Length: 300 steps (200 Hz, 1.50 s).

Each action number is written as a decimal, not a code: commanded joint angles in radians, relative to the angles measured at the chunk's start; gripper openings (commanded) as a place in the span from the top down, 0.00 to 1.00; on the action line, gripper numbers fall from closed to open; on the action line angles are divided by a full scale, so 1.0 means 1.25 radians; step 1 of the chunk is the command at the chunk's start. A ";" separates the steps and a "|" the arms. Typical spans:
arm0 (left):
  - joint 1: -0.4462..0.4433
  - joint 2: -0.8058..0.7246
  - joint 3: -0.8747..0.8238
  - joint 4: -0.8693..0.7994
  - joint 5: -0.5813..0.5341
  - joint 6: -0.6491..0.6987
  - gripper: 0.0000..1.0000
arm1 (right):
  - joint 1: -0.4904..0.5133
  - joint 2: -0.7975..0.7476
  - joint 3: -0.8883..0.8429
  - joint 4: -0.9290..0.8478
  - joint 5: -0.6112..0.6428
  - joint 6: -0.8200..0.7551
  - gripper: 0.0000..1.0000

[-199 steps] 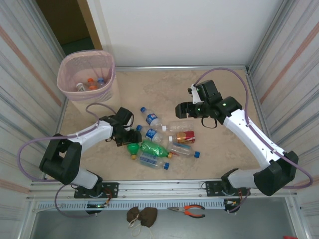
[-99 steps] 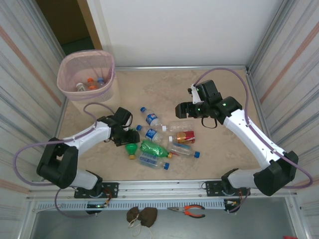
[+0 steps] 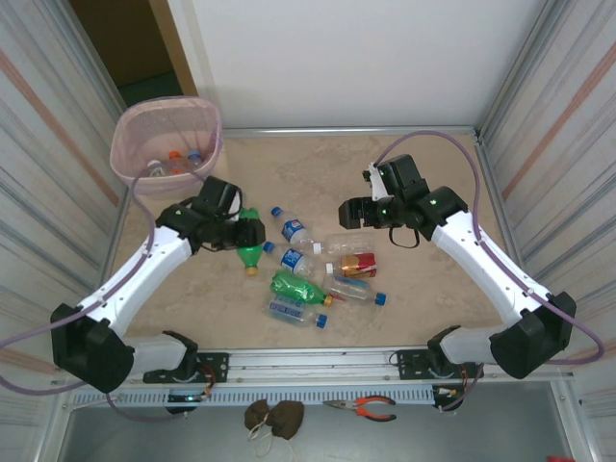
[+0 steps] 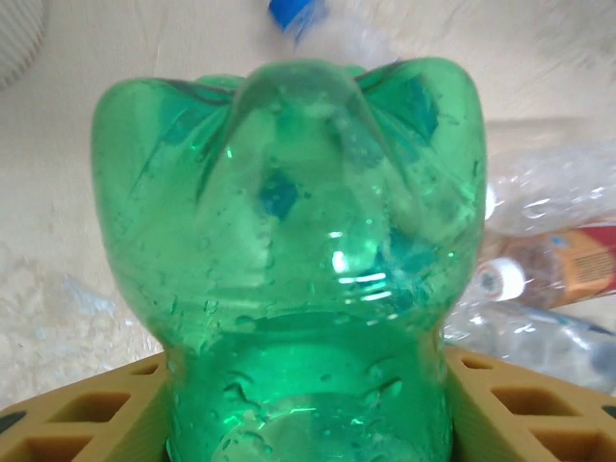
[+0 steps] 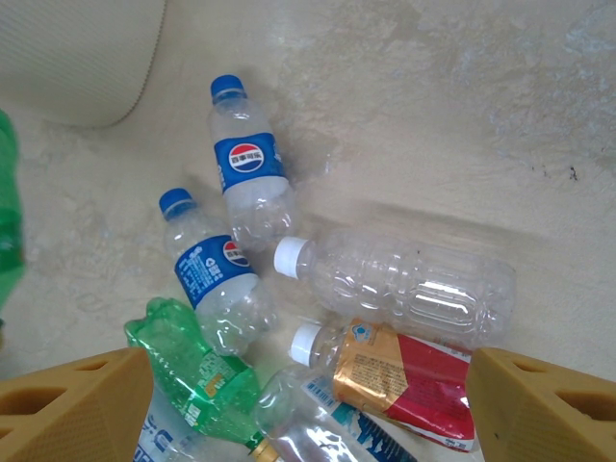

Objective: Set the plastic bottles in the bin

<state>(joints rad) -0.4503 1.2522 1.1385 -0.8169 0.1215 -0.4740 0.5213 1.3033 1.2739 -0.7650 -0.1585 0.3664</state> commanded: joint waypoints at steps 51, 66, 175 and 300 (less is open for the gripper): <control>0.076 0.005 0.297 -0.131 -0.018 0.127 0.41 | -0.006 -0.009 0.029 -0.014 -0.002 0.012 0.17; 0.103 0.020 0.361 -0.144 -0.016 0.153 0.42 | -0.006 -0.009 0.029 -0.012 -0.002 0.014 0.17; 0.334 0.212 0.776 -0.197 -0.035 0.307 0.42 | -0.006 -0.013 0.044 -0.016 -0.001 0.020 0.17; 0.472 0.405 0.871 -0.154 0.021 0.372 0.41 | -0.003 -0.028 0.045 -0.019 0.014 0.031 0.17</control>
<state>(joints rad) 0.1310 1.7279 2.2017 -1.0355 0.1223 -0.0475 0.5213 1.2999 1.2995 -0.7658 -0.1543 0.3855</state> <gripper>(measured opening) 0.588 0.832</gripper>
